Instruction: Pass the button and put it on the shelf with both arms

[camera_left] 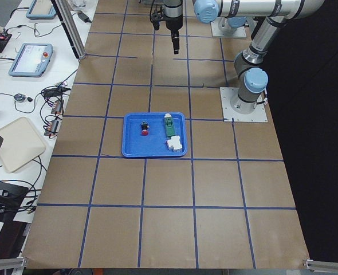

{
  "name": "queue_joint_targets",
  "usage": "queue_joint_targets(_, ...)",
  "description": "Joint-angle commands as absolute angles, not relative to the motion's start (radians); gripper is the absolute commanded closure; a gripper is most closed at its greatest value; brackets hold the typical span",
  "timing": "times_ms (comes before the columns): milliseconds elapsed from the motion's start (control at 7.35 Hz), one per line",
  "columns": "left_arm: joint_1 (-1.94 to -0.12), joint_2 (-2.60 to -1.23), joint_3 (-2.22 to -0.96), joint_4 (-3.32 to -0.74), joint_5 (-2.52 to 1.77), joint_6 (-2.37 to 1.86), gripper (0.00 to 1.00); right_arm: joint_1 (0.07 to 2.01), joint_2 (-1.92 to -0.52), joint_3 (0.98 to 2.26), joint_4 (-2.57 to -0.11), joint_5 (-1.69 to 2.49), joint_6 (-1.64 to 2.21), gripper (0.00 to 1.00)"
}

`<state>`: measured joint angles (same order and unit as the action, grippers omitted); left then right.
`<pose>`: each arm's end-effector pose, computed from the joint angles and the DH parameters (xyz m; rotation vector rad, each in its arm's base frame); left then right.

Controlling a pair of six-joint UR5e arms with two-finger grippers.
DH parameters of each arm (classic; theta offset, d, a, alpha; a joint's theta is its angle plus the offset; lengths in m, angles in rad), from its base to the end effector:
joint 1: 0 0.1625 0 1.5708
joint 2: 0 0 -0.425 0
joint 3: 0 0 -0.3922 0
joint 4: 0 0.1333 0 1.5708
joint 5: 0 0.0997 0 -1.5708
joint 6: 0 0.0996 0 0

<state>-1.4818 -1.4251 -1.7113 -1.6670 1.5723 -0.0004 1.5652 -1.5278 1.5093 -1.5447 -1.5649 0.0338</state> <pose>-0.0952 -0.4309 0.4768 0.1400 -3.1327 -0.1428 0.1310 -0.5101 0.4940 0.0618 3.1352 0.0120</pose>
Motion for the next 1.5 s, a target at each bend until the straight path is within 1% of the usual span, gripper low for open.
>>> queue_joint_targets(0,-1.482,-1.425,-1.715,-1.666,1.571,-0.005,0.00,1.565,-1.528,1.509,-1.545,-1.565,0.032,0.00)
queue_joint_targets(1360,-1.468,-1.431,-1.717,-1.672,1.559,0.009,0.00,1.565,-1.528,1.511,-1.545,-1.563,0.032,0.00)
